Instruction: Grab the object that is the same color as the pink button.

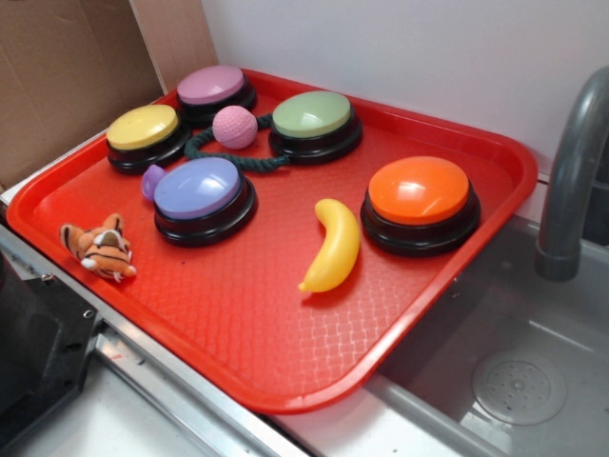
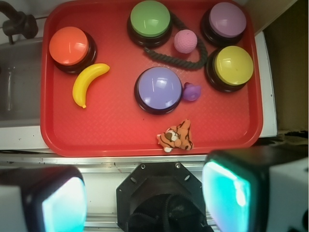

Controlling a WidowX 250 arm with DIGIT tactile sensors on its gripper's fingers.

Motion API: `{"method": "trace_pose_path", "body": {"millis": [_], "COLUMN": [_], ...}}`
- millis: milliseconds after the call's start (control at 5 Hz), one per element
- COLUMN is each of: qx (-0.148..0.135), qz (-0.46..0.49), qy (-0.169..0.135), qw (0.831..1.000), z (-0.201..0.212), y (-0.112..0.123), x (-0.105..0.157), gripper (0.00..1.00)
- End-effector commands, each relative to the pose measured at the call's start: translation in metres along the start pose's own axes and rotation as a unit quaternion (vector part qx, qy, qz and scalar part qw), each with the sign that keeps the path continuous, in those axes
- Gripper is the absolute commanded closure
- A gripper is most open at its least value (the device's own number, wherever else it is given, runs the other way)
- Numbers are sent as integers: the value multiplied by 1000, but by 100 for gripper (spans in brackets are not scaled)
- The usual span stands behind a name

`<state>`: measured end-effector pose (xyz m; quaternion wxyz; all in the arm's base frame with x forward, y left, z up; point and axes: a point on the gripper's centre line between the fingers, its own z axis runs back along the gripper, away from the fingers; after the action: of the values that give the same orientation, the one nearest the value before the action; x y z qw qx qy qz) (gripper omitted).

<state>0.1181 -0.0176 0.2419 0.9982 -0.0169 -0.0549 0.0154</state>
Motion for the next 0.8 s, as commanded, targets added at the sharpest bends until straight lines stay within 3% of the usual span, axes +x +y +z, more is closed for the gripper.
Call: {"method": "trace_pose_path", "body": {"millis": [0, 200, 400, 600], "qx": [0, -20, -17, 7], "qz": [0, -40, -50, -89], "qy": [0, -13, 11, 1], "qw": [1000, 999, 999, 996], "z": [0, -25, -45, -67], "y": [0, 19, 34, 53], "x": [0, 12, 24, 49], "gripper": [0, 0, 0, 0]}}
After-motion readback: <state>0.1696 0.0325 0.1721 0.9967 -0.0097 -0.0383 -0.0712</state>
